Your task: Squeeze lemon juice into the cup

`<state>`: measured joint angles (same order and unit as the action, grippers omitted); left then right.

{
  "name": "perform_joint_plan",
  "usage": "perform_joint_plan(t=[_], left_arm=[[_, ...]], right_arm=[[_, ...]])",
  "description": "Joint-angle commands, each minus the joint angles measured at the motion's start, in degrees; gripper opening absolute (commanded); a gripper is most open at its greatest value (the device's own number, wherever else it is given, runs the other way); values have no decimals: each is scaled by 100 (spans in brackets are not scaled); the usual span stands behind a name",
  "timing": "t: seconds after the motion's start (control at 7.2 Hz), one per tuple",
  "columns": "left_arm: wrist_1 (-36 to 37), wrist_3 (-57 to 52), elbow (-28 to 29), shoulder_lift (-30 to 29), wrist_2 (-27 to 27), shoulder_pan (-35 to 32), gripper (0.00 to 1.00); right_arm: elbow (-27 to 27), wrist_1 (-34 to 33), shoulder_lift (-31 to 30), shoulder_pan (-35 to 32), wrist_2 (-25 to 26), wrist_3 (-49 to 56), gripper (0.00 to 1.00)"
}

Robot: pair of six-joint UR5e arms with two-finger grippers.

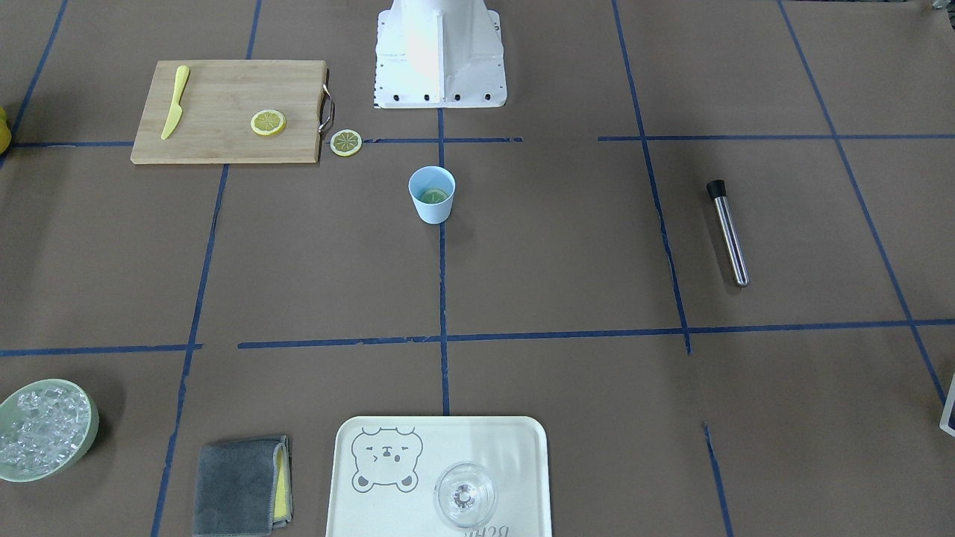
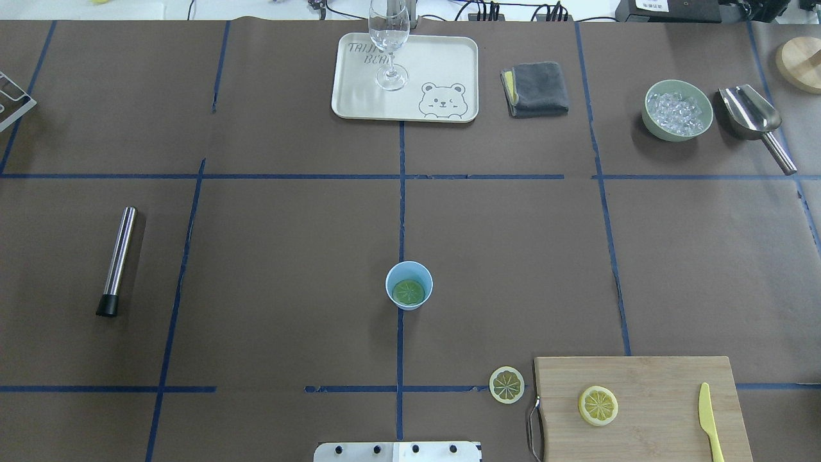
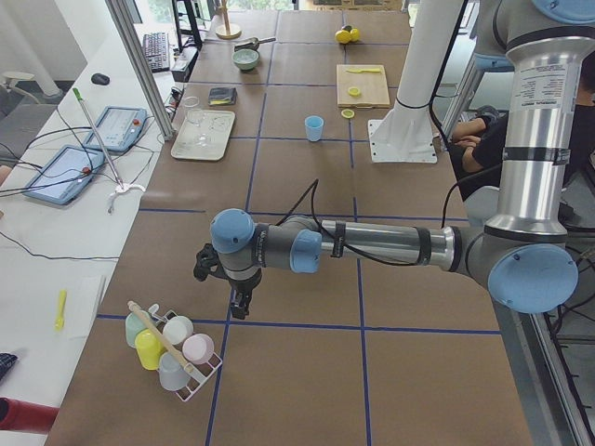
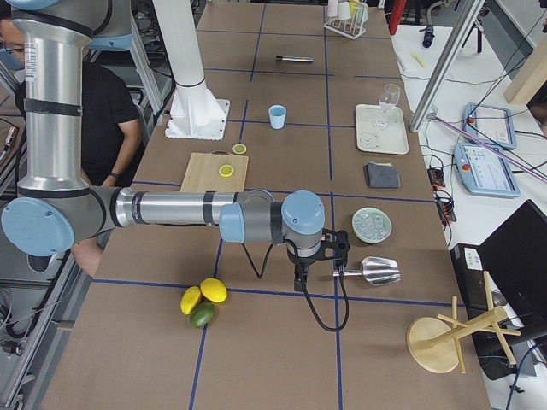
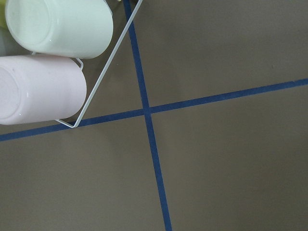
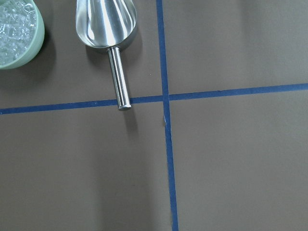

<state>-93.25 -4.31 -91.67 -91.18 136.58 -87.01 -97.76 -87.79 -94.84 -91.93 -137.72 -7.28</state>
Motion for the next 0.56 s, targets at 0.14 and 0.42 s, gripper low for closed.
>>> perform_joint_plan(t=[0.14, 0.42], left_arm=[[0, 0, 17, 4, 0, 0, 100], [0, 106, 9, 4, 0, 0, 100]], right_arm=[[-15, 16, -8, 0, 0, 7, 100], [-6, 16, 1, 0, 0, 7, 100]])
